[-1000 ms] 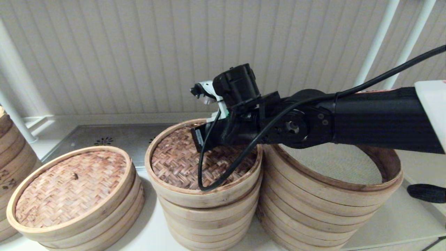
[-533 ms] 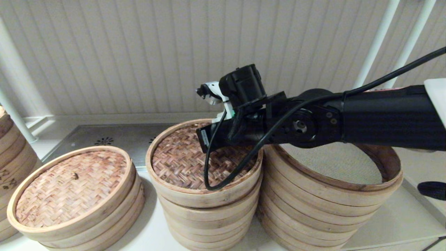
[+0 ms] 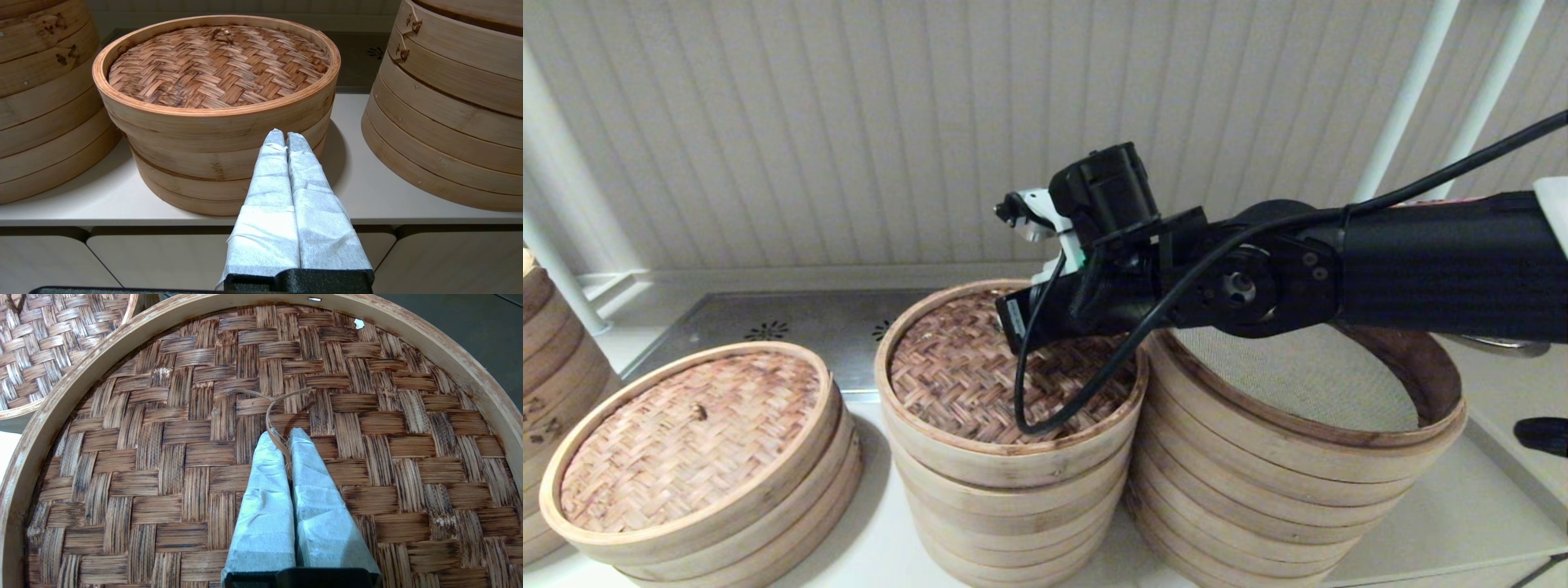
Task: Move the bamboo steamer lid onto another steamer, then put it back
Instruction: Put the steamer
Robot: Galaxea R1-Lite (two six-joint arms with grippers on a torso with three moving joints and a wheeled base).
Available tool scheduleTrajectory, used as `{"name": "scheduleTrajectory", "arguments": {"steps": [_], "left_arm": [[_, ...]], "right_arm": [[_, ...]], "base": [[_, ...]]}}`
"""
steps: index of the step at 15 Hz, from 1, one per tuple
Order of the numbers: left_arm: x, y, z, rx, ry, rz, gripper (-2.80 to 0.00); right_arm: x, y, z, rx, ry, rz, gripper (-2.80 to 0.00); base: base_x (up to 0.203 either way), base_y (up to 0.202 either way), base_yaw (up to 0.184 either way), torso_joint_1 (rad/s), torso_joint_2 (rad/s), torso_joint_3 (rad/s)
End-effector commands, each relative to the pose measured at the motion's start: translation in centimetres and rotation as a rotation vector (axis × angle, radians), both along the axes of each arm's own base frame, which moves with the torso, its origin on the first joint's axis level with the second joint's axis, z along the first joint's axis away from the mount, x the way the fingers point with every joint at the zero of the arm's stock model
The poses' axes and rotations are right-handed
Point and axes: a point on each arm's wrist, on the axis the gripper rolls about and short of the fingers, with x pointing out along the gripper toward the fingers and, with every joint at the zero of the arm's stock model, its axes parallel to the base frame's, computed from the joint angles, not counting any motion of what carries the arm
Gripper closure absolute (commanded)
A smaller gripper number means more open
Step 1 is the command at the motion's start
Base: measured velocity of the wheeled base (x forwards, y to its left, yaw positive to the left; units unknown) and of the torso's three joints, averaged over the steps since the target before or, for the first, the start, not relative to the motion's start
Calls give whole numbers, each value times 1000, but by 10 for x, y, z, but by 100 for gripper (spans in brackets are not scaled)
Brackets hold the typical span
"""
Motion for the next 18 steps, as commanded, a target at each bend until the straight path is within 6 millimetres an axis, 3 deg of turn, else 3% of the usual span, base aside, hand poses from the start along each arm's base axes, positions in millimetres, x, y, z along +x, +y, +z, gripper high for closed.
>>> {"name": "scheduleTrajectory", "arguments": {"steps": [1, 18], "left_arm": [[0, 0, 0, 0, -1, 0, 0], [0, 0, 0, 0, -1, 0, 0]], "right_arm": [[-2, 2, -4, -7, 8, 5, 0], [-6, 5, -14, -9, 3, 20, 0]], "base": [[0, 0, 0, 0, 0, 0], [0, 0, 0, 0, 0, 0]]}}
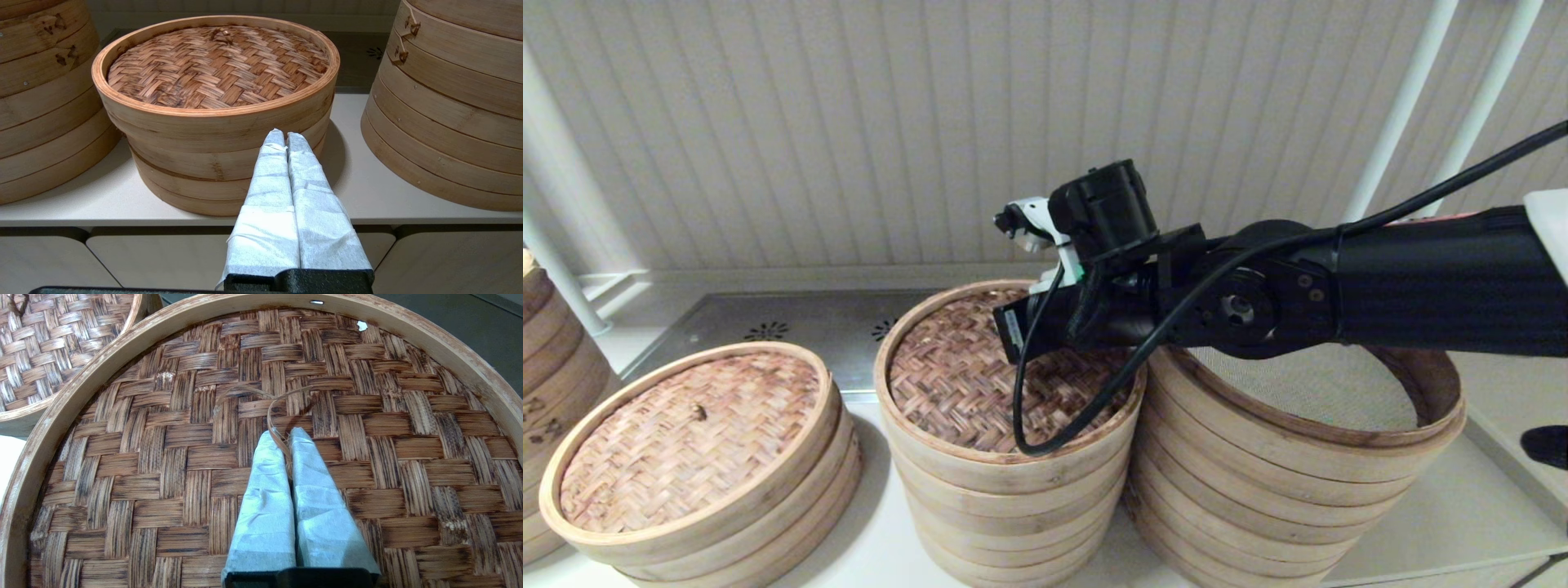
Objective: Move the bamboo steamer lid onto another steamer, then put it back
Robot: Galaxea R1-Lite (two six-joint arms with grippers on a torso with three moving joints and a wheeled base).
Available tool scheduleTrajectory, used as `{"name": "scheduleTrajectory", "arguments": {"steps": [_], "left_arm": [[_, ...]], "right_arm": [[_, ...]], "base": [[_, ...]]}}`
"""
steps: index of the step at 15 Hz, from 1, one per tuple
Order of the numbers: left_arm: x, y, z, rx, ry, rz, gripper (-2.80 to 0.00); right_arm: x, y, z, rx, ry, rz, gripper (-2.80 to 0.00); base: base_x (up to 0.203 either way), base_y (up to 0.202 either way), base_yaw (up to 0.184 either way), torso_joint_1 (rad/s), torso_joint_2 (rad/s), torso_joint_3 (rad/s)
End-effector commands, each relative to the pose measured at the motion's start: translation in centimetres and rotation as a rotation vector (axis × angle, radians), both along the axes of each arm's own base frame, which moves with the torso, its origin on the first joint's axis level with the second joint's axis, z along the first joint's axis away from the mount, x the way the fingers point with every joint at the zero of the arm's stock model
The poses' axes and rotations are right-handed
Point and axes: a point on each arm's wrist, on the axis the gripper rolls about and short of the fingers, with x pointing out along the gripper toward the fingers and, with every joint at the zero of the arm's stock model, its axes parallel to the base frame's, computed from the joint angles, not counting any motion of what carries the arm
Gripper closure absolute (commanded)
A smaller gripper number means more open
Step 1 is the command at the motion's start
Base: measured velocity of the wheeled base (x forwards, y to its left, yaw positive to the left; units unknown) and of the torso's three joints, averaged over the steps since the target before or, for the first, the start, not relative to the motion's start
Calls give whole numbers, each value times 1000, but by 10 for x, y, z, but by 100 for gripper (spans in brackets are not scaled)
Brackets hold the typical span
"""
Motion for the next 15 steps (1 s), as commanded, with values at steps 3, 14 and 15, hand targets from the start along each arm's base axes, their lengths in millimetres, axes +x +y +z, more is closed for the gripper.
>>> {"name": "scheduleTrajectory", "arguments": {"steps": [3, 14, 15], "left_arm": [[0, 0, 0, 0, 0, 1, 0], [0, 0, 0, 0, 0, 1, 0], [0, 0, 0, 0, -1, 1, 0]], "right_arm": [[1, 0, 3, 25, -25, -7, -280], [-65, -69, 98, 179, -192, -30, 0], [-73, -82, 103, 184, -208, -58, 0]], "base": [[0, 0, 0, 0, 0, 0], [0, 0, 0, 0, 0, 0], [0, 0, 0, 0, 0, 0]]}}
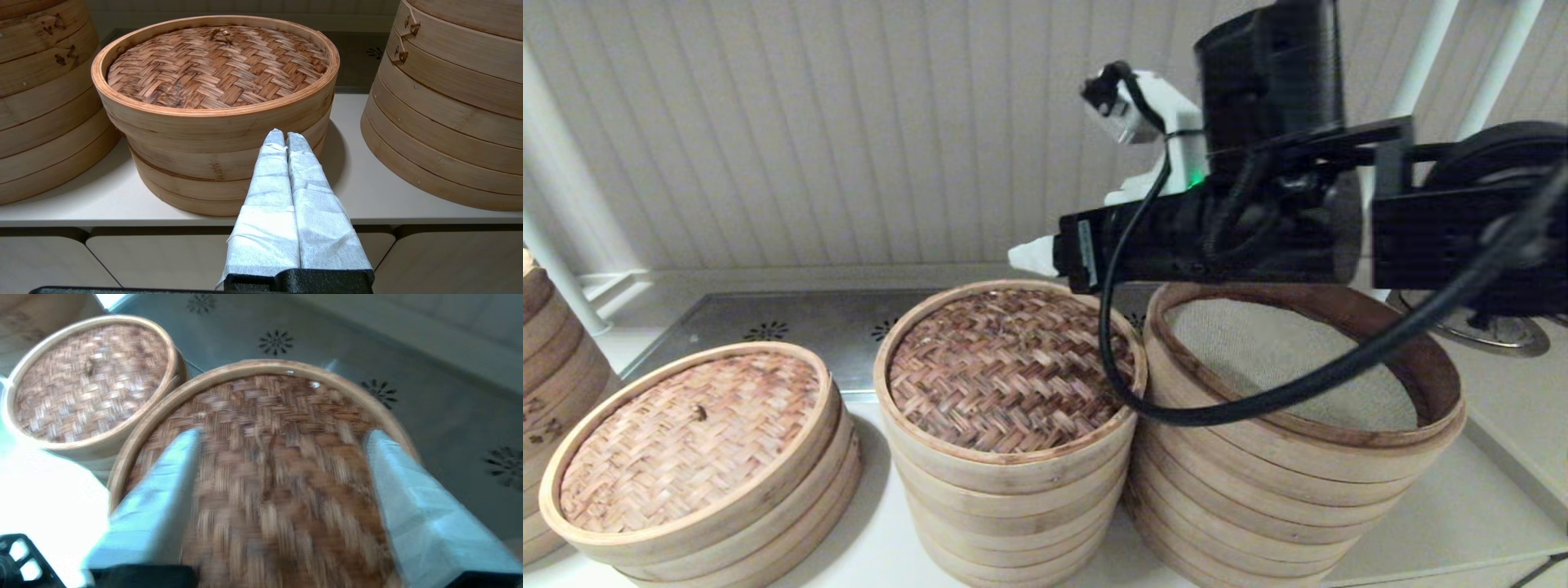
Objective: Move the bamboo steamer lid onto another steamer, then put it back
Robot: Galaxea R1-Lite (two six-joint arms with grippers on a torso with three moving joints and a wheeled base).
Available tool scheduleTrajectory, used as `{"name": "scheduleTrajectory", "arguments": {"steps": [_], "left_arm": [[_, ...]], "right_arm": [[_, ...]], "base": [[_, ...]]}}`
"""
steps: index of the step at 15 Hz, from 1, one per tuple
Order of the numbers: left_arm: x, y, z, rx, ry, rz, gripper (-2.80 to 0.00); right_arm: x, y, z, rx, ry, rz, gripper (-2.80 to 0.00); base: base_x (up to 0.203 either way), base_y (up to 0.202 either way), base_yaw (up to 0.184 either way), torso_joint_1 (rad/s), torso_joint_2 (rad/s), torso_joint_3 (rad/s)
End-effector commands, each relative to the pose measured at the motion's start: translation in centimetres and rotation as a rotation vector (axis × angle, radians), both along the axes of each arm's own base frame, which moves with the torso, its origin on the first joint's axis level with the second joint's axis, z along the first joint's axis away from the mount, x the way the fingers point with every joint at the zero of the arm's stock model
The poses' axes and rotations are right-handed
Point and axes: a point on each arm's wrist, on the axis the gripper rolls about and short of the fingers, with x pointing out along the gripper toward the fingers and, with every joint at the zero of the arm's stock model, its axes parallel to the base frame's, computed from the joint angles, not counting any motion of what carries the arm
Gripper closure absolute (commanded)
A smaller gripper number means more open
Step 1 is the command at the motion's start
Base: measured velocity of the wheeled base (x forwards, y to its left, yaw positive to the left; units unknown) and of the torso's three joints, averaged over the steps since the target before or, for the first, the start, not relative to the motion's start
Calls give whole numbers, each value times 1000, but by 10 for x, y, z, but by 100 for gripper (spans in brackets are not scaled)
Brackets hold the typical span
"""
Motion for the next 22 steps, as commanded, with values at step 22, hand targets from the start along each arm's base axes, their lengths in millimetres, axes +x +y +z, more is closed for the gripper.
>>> {"name": "scheduleTrajectory", "arguments": {"steps": [22], "left_arm": [[0, 0, 0, -1, -1, 1, 0]], "right_arm": [[-262, -247, -117, -126, -70, -970, 0]], "base": [[0, 0, 0, 0, 0, 0]]}}
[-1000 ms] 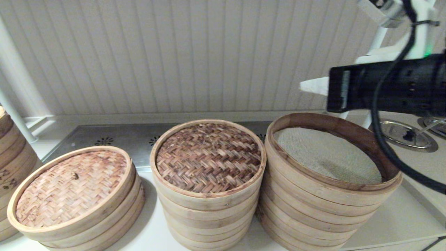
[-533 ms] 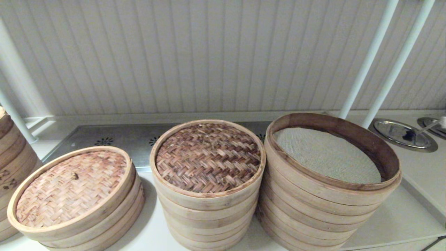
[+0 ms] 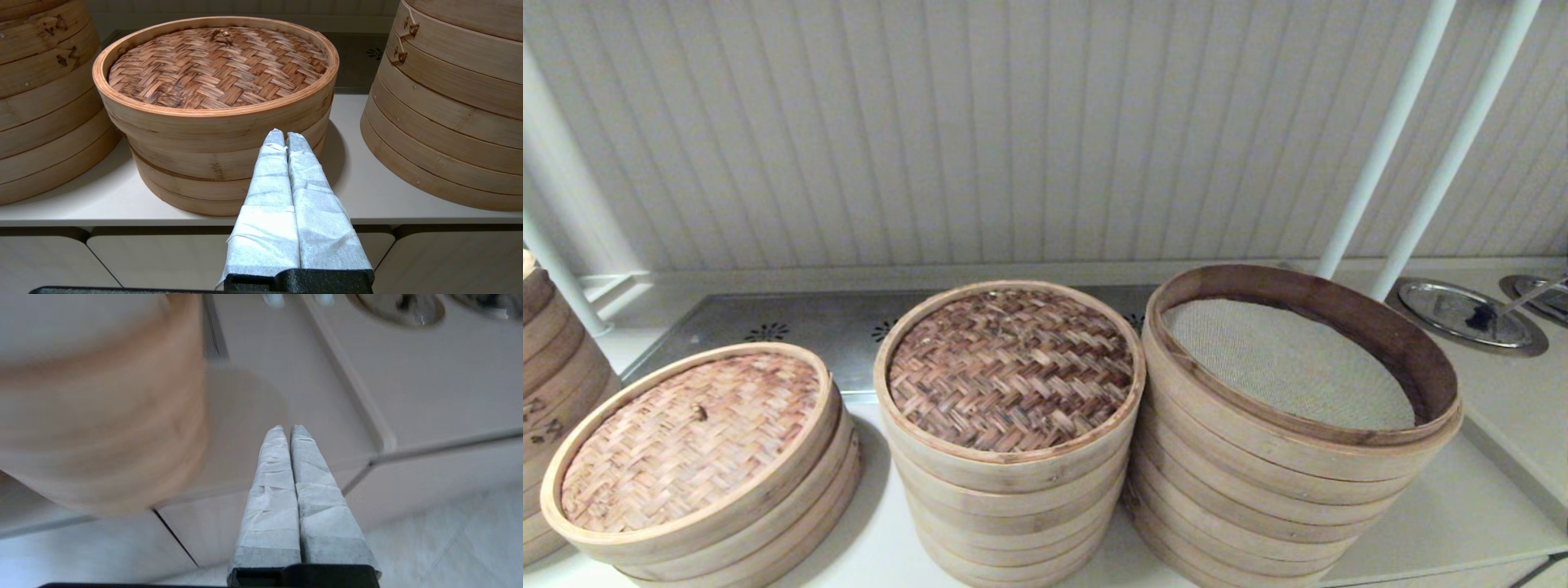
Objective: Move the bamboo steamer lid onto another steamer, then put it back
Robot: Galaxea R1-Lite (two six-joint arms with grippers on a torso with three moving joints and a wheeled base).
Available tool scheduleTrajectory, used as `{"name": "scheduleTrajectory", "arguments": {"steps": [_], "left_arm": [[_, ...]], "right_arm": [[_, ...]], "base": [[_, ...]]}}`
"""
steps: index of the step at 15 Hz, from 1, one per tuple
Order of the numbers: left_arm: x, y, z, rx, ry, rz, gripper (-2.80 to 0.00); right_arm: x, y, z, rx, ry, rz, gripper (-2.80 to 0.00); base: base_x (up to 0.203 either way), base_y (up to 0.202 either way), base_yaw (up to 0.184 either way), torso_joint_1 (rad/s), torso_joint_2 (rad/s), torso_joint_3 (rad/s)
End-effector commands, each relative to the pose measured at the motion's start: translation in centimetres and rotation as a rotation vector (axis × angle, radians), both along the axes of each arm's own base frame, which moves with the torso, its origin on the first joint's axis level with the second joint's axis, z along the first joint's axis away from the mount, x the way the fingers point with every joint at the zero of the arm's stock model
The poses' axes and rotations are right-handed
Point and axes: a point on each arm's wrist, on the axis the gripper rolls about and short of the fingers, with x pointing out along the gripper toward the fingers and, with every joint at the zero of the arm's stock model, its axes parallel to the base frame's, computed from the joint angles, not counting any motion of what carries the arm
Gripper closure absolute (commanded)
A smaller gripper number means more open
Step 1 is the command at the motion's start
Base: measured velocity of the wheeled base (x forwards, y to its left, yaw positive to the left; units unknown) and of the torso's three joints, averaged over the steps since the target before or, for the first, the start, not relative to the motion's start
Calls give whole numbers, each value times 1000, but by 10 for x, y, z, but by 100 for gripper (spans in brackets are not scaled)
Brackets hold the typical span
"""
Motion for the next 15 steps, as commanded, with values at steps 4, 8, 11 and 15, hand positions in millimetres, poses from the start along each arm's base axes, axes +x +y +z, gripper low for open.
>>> {"name": "scheduleTrajectory", "arguments": {"steps": [4, 8, 11, 15], "left_arm": [[0, 0, 0, 0, 1, 0, 0], [0, 0, 0, 0, -1, 0, 0], [0, 0, 0, 0, 1, 0, 0], [0, 0, 0, 0, 1, 0, 0]], "right_arm": [[-12, -1, -76, 0, 24, -153, 0], [-12, 6, -111, 47, -103, 39, 0], [-18, 8, -130, 12, -213, 157, 0], [-24, 10, -147, 13, -222, 256, 0]], "base": [[0, 0, 0, 0, 0, 0], [0, 0, 0, 0, 0, 0], [0, 0, 0, 0, 0, 0], [0, 0, 0, 0, 0, 0]]}}
